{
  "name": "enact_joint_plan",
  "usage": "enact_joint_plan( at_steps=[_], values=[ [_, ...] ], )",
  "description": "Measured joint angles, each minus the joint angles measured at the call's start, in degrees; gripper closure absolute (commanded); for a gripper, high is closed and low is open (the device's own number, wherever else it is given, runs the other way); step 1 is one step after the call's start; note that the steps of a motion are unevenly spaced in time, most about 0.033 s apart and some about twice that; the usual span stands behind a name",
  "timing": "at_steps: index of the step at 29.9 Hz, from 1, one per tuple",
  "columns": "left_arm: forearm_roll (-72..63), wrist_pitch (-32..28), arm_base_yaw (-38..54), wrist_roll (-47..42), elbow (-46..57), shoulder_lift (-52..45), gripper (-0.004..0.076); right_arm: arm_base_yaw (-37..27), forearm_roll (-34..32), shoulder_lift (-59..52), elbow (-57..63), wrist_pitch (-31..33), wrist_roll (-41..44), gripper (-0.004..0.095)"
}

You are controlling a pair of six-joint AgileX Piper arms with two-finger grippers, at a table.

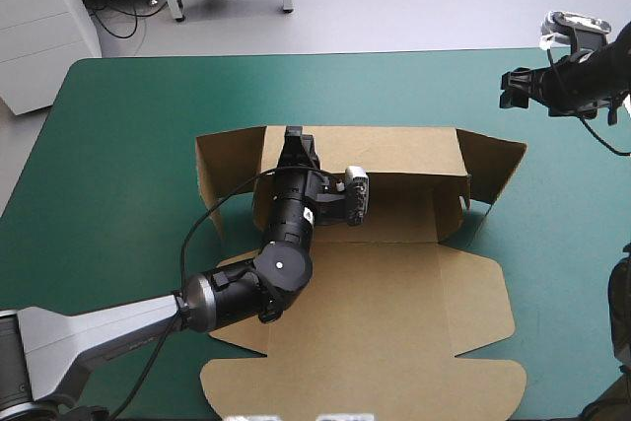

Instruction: Fold the box

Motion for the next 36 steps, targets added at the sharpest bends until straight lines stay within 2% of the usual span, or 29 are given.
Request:
enact_joint_plan(
  at_steps=[26,36],
  values=[
    [0.43,-0.23,0.00,0.00,0.00,0.01,0.0756,0.00,0.01,-6.96,14.34,-0.26,-6.97,0.0174],
    [0.49,-0.25,0.00,0.00,0.00,0.01,0.0756,0.00,0.36,-15.02,26.16,-4.47,-10.27,0.0174]
  ],
)
